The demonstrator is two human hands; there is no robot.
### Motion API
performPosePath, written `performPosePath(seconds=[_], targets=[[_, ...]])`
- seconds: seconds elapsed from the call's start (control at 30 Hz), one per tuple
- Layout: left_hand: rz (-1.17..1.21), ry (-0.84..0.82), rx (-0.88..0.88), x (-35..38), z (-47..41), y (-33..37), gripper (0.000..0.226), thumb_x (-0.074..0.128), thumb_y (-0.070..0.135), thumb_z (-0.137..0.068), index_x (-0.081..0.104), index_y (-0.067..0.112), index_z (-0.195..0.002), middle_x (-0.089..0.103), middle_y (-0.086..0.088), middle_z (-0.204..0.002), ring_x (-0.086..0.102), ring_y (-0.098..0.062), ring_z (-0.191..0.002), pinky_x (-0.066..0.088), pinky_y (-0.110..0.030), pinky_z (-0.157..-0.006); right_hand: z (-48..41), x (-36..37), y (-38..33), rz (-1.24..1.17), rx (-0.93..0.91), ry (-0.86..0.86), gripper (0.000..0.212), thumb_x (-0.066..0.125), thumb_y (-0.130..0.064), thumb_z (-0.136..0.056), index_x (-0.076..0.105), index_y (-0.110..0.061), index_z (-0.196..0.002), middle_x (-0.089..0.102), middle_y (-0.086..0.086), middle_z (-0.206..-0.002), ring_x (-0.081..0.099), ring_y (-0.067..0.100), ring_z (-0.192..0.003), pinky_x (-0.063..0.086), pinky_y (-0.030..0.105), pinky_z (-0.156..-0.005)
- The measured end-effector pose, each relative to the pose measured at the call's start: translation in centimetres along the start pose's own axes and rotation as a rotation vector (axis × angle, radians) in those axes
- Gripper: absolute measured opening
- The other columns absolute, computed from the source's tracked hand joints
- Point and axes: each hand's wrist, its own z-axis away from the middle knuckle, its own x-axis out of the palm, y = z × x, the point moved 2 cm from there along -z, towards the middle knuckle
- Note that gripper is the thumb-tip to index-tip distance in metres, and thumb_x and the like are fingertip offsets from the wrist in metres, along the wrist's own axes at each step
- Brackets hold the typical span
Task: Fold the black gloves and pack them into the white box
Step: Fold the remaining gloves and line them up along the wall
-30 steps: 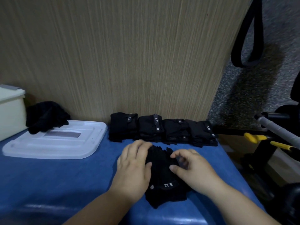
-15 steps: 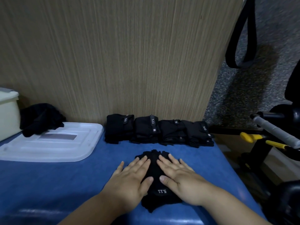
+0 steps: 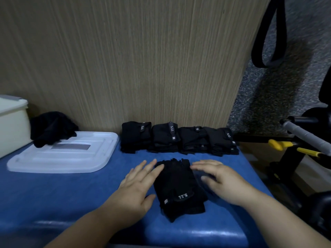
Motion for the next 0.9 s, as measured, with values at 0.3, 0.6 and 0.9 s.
performPosePath(seconds=[0.3,0.6,0.9], targets=[[0.261,-0.001,0.131,0.2,-1.0,0.5,0.061,0.057,0.019,-0.078,0.043,0.052,-0.127,0.042,0.032,-0.127,0.031,0.014,-0.125,0.021,-0.005,-0.105,0.1,0.8,0.1,-0.044,-0.004,-0.177,0.061,0.067,-0.007,-0.08,0.053,-0.059,-0.109,0.043,-0.035,-0.127,0.035,-0.006,-0.127,0.027,0.014,-0.109],[0.294,0.115,0.063,1.0,-1.8,0.5,0.033,0.064,0.018,-0.087,0.06,0.042,-0.11,0.056,0.023,-0.11,0.045,0.008,-0.109,0.037,-0.014,-0.096,0.8,0.4,-0.1,-0.057,0.021,-0.262,0.063,0.077,-0.022,-0.078,0.045,-0.057,-0.12,0.035,-0.035,-0.135,0.025,-0.009,-0.131,0.017,0.005,-0.106],[0.738,0.2,-0.144,0.0,-1.9,1.7,0.012,0.053,0.028,-0.097,0.056,0.029,-0.108,0.07,0.014,-0.1,0.062,0.006,-0.096,0.047,-0.019,-0.089,0.2,1.5,-1.8,-0.174,0.047,0.025,0.04,0.073,-0.061,-0.054,0.062,-0.044,-0.089,0.056,-0.019,-0.099,0.049,0.0,-0.101,0.039,0.014,-0.088]])
